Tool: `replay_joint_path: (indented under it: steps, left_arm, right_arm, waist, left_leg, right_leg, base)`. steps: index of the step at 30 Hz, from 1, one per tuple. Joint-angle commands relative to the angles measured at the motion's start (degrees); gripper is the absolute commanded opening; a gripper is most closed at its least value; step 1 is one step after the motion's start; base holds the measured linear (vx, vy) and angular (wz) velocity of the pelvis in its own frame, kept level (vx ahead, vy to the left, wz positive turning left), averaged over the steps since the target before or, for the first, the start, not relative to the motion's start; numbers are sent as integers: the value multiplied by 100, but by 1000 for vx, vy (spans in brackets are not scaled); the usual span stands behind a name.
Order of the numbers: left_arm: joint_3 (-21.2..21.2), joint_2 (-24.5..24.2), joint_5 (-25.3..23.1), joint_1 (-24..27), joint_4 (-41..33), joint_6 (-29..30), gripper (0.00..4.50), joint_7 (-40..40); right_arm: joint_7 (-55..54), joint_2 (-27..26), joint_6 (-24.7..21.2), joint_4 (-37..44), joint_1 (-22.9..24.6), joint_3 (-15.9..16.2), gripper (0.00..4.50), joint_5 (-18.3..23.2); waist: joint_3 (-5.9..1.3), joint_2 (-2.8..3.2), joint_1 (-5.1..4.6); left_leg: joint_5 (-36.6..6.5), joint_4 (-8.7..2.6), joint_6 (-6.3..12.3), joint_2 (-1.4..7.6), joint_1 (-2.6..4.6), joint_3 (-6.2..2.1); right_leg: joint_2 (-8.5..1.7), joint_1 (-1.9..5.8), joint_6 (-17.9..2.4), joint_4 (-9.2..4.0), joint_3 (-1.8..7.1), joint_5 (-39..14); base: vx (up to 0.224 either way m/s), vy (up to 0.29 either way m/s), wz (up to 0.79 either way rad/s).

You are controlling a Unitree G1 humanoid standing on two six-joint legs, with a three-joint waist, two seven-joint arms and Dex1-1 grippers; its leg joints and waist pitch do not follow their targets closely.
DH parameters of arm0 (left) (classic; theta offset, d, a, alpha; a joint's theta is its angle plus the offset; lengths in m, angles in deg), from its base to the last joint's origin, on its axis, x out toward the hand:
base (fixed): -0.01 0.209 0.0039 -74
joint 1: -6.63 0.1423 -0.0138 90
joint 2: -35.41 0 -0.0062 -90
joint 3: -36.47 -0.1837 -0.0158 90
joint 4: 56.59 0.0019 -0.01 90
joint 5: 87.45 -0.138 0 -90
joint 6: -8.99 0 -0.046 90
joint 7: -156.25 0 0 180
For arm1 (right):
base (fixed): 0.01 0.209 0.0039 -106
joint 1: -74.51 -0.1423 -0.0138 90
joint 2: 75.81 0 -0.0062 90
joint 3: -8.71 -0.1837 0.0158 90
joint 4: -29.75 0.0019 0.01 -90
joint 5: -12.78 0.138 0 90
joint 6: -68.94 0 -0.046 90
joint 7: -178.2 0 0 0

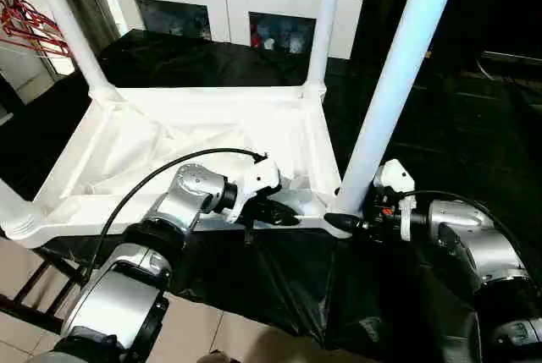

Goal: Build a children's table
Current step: Rotate leg to tighten

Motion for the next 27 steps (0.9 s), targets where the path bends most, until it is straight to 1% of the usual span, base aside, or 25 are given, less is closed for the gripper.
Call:
replay_joint_path:
  steps: [1, 2, 4, 8, 10, 11, 12, 13, 14, 15, 16, 17, 18, 19, 21, 22, 23, 24, 25, 26, 27]
  left_arm:
    - [-16, 71, 109, -37, -175, -4, 0, -64]
    - [-13, 75, 106, -23, -190, 5, 0, -47]
    - [-11, 80, 103, -6, -206, 10, 0, -36]
    - [-14, 99, 84, 22, -228, 15, 0, -83]
    - [5, 162, 40, 6, -186, 40, 0, -316]
    - [19, 210, -4, -21, -137, 47, 0, -518]
    - [19, 210, -4, -21, -137, 47, 0, -518]
    - [51, 284, -52, -70, -55, 65, 0, -808]
    - [82, 385, -107, -131, 40, 100, 0, -1140]
    - [103, 453, -142, -172, 102, 125, 0, -1358]
    - [139, 571, -183, -238, 190, 208, 0, -1708]
    - [170, 697, -228, -308, 270, 282, 0, -2079]
    - [196, 812, -275, -364, 330, 262, 0, -2455]
    - [238, 906, -280, -407, 369, 287, 0, -2724]
    - [296, 1058, -243, -457, 399, 383, 0, -2986]
    - [293, 1123, -234, -463, 392, 427, 0, -3027]
    - [262, 1205, -246, -455, 365, 459, 0, -3058]
    - [239, 1263, -261, -451, 355, 472, 0, -3096]
    - [235, 1272, -262, -448, 351, 473, 0, -3094]
    - [196, 1342, -277, -429, 325, 471, 0, -3060]
    - [159, 1366, -296, -414, 320, 443, 0, -2992]
  right_arm:
    - [342, -106, -82, 167, 105, 280, 271, 52]
    - [373, -100, -141, 226, 135, 287, 268, 66]
    - [438, -95, -235, 302, 180, 294, 267, 118]
    - [363, -106, -229, 312, 222, 294, 265, 117]
    - [120, -208, -158, 187, 201, 242, 264, 56]
    - [-190, -304, -115, 31, 145, 195, 264, -41]
    - [-190, -304, -115, 31, 145, 195, 264, -41]
    - [-555, -416, -103, -161, 72, 149, 264, -156]
    - [-1052, -572, -61, -415, -31, 91, 264, -308]
    - [-1379, -676, -35, -580, -97, 53, 264, -406]
    - [-1869, -847, -26, -805, -200, -16, 264, -500]
    - [-2383, -1038, -31, -1022, -312, -102, 264, -566]
    - [-2787, -1193, -101, -1180, -403, -180, 263, -590]
    - [-3082, -1304, -152, -1276, -467, -231, 263, -611]
    - [-3602, -1484, -130, -1441, -572, -322, 263, -664]
    - [-3846, -1560, -127, -1512, -619, -364, 263, -691]
    - [-3928, -1667, -99, -1528, -653, -403, 263, -647]
    - [-3971, -1762, -83, -1541, -683, -436, 263, -610]
    - [-3969, -1775, -81, -1539, -687, -438, 263, -604]
    - [-3867, -1880, -62, -1517, -714, -466, 263, -519]
    - [-3669, -1950, -79, -1467, -719, -512, 319, -387]
  waist:
    - [-347, -91, -8]
    - [-350, -101, -9]
    - [-352, -100, -5]
    - [-356, -100, -3]
    - [-357, -94, -1]
    - [-356, -94, -3]
    - [-347, -94, -17]
    - [-337, -95, -27]
    - [-307, -92, -67]
    - [-292, -92, -88]
    - [-287, -97, -128]
    - [-280, -94, -173]
    - [-273, -73, -210]
    - [-277, -83, -229]
    - [-296, -89, -254]
    - [-308, -102, -264]
    - [-317, -82, -266]
    - [-319, -90, -270]
    - [-329, -92, -256]
    - [-346, -69, -245]
    - [-346, -75, -247]
  left_leg:
    - [-843, -375, 496, 477, 93, -201]
    - [-823, -373, 494, 474, 90, -202]
    - [-776, -371, 519, 473, 88, -201]
    - [-749, -363, 534, 470, 83, -198]
    - [-756, -362, 523, 471, 83, -198]
    - [-767, -368, 497, 475, 89, -204]
    - [-805, -373, 476, 474, 88, -202]
    - [-902, -381, 413, 467, 97, -205]
    - [-1088, -402, 305, 456, 106, -217]
    - [-1225, -415, 246, 449, 118, -223]
    - [-1387, -422, 146, 432, 141, -237]
    - [-1486, -433, 57, 437, 164, -251]
    - [-1592, -453, 3, 438, 164, -270]
    - [-1606, -461, -5, 443, 155, -274]
    - [-1555, -456, -24, 432, 159, -262]
    - [-1445, -444, 22, 420, 142, -254]
    - [-1349, -433, 85, 416, 134, -243]
    - [-1308, -426, 125, 412, 128, -233]
    - [-1171, -409, 215, 403, 117, -225]
    - [-1014, -395, 299, 400, 105, -220]
    - [-967, -389, 347, 399, 99, -211]
  right_leg:
    - [-636, 237, -1349, -406, 318, -1047]
    - [-636, 243, -1344, -399, 319, -1036]
    - [-631, 246, -1333, -395, 319, -988]
    - [-637, 241, -1353, -388, 318, -915]
    - [-640, 238, -1346, -388, 318, -952]
    - [-636, 234, -1332, -392, 314, -1001]
    - [-638, 224, -1330, -402, 317, -1051]
    - [-640, 218, -1304, -424, 315, -1232]
    - [-647, 202, -1261, -466, 313, -1575]
    - [-641, 201, -1219, -487, 307, -1801]
    - [-651, 199, -1117, -532, 310, -2177]
    - [-651, 171, -1074, -549, 320, -2347]
    - [-641, 172, -1044, -563, 316, -2419]
    - [-637, 181, -1027, -561, 318, -2383]
    - [-629, 171, -1076, -541, 332, -2140]
    - [-643, 194, -1113, -532, 343, -1940]
    - [-636, 195, -1151, -519, 349, -1726]
    - [-632, 197, -1166, -511, 351, -1632]
    - [-636, 212, -1192, -493, 354, -1441]
    - [-629, 229, -1230, -462, 351, -1200]
    - [-627, 231, -1254, -460, 352, -1101]
  base:
    - [0, 0, 0]
    - [0, 0, 0]
    - [0, 0, 0]
    - [0, 0, 0]
    - [0, 0, 0]
    - [0, 0, 0]
    - [0, 0, 0]
    - [0, 0, 0]
    - [0, 0, 0]
    - [0, 0, 0]
    - [0, 0, 0]
    - [0, 0, 0]
    - [0, 0, 0]
    - [0, 0, 0]
    - [0, 0, 0]
    - [0, 0, 0]
    - [0, 0, 0]
    - [0, 0, 0]
    - [0, 0, 0]
    - [0, 0, 0]
    - [0, 0, 0]
